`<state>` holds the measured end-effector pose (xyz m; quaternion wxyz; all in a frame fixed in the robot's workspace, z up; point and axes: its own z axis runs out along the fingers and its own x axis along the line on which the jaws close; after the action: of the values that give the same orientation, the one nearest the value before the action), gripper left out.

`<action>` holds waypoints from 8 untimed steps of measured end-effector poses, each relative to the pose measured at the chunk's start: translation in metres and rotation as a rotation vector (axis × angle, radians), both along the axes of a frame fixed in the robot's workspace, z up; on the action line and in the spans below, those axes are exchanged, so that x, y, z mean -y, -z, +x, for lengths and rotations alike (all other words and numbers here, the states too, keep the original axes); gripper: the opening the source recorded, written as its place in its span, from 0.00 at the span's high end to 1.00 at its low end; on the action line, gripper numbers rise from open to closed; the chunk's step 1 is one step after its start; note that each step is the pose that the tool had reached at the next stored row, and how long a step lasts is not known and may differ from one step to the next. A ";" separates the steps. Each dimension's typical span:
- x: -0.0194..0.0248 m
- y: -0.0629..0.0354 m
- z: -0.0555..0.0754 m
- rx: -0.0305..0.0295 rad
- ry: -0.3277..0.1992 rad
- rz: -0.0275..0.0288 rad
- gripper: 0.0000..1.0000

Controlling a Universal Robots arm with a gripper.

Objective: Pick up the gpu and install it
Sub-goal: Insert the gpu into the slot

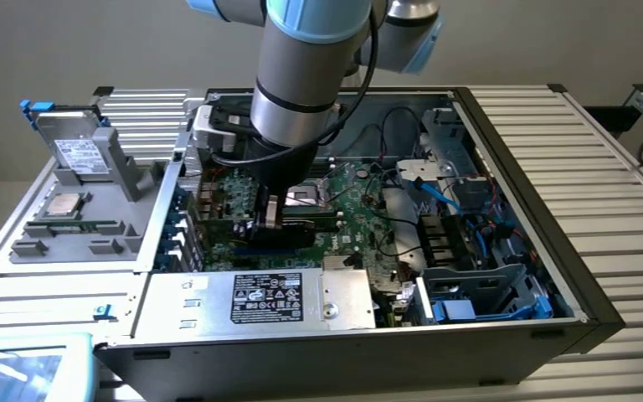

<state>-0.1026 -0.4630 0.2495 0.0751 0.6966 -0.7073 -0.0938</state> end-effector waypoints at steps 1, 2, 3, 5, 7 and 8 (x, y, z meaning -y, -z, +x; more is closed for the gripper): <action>0.0000 0.0000 0.000 0.0000 0.000 0.0000 0.73; 0.0000 0.0000 0.000 0.0000 0.000 -0.0001 0.73; 0.0000 -0.0001 0.000 0.0000 0.000 0.0000 0.73; 0.0000 -0.0009 0.000 0.0002 0.000 -0.0002 0.73; 0.0000 -0.0015 0.000 0.0002 0.000 -0.0013 0.73; 0.0004 -0.0019 0.000 0.0001 0.000 -0.0026 0.73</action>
<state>-0.1027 -0.4633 0.2513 0.0760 0.6964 -0.7076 -0.0928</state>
